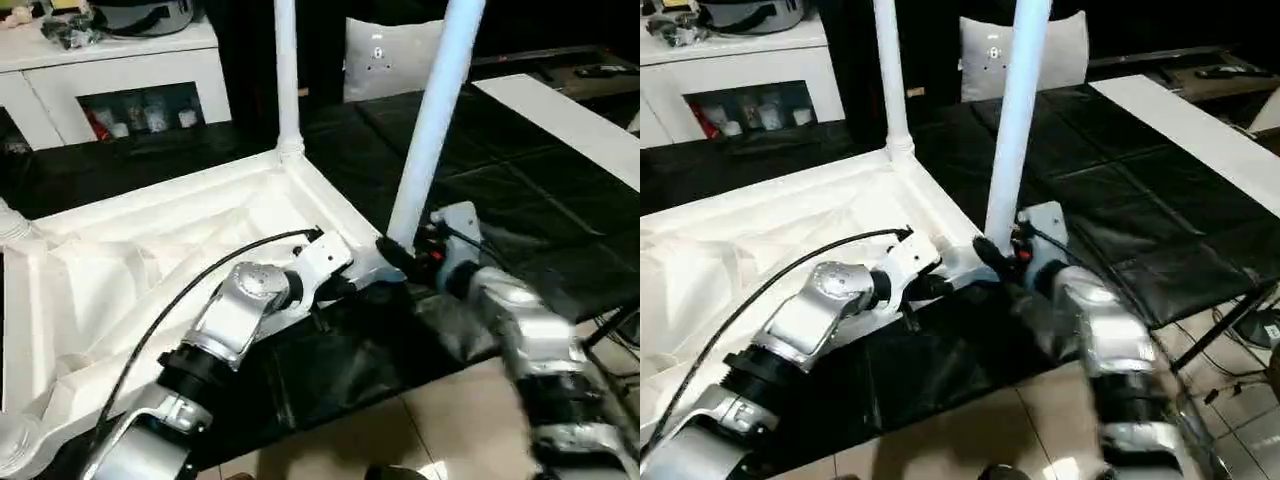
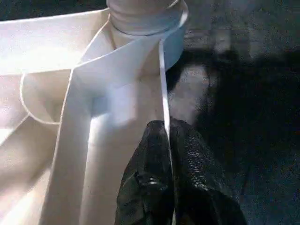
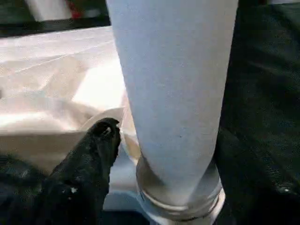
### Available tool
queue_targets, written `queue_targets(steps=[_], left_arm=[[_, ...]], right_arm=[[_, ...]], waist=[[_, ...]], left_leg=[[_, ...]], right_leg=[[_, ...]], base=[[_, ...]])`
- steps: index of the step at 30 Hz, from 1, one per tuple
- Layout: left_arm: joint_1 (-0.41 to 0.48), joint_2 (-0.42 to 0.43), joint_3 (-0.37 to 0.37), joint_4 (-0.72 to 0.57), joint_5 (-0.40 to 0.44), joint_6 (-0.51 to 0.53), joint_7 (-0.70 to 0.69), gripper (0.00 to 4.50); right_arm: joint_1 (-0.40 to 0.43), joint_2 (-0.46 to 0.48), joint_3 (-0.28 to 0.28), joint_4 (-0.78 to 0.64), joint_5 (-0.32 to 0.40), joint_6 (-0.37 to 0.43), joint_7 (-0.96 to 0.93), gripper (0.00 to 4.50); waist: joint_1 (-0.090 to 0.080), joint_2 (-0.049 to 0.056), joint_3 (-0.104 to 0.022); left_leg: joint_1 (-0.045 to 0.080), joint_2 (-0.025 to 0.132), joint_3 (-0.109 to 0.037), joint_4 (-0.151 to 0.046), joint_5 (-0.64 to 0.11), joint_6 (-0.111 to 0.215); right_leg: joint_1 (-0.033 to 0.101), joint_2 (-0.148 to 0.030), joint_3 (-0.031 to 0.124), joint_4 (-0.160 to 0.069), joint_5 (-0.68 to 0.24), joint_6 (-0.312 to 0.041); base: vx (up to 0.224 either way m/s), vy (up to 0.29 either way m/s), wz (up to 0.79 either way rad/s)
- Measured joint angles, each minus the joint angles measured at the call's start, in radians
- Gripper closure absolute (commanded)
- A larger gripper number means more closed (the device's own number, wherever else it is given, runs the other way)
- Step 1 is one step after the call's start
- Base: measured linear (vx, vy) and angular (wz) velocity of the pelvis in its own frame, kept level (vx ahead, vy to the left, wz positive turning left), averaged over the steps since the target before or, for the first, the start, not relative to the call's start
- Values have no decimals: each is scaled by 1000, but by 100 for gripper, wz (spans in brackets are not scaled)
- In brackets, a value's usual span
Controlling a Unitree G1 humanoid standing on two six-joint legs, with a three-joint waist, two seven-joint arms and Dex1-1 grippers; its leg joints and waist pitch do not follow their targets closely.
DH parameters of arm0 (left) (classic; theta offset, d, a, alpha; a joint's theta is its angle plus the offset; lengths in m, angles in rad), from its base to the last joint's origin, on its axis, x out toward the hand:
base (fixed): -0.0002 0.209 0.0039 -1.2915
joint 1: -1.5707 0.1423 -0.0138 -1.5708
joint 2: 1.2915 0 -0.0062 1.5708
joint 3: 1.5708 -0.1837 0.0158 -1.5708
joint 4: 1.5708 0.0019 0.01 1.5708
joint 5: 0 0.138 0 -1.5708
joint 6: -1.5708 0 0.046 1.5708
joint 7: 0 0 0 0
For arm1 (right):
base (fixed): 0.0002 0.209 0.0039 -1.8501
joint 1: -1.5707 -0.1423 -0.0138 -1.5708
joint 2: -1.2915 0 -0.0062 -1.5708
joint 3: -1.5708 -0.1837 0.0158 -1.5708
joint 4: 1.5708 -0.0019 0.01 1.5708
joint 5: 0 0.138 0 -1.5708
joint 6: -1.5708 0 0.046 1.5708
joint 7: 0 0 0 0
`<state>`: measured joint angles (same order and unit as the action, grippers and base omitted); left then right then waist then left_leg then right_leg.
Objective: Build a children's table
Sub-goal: Rotate leg to tighten
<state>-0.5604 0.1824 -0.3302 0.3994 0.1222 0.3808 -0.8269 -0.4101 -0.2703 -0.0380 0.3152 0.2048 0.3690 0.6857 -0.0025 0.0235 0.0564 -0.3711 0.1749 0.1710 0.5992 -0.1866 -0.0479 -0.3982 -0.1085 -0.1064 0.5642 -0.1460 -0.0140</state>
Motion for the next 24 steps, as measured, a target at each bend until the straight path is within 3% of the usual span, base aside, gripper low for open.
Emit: queue_targets(steps=[9, 14, 17, 24], left_arm=[[-1, 123, -41, 22, -12, -179, -199, 450], [-14, 194, -85, 52, -23, -327, -353, 450], [-35, 220, -120, 66, -22, -382, -434, 450], [-62, 222, -147, 103, -22, -454, -510, 450]], right_arm=[[37, -210, 41, -68, 41, -34, 347, 4], [39, -301, 89, -66, 41, -91, 507, 4], [39, -306, 108, -65, 42, -99, 567, 38], [39, -302, 152, -66, 75, -96, 660, 93]], waist=[[38, 1, 0], [53, 2, -1], [64, 2, -1], [66, 2, -1]], left_leg=[[2, 3, 0, -3, 0, -1], [3, 2, 1, -3, 0, -1], [4, 2, 1, -2, 0, -1], [4, 1, 2, -1, 0, -1]], right_leg=[[-5, 1, -1, 12, -1, 3], [-3, 1, 1, 12, -2, 6], [-1, 1, 2, 12, -2, 6], [-1, 0, 5, 13, -2, 6]], base=[[0, 0, 0], [0, 0, 0], [0, 0, 0], [0, 0, 0]])
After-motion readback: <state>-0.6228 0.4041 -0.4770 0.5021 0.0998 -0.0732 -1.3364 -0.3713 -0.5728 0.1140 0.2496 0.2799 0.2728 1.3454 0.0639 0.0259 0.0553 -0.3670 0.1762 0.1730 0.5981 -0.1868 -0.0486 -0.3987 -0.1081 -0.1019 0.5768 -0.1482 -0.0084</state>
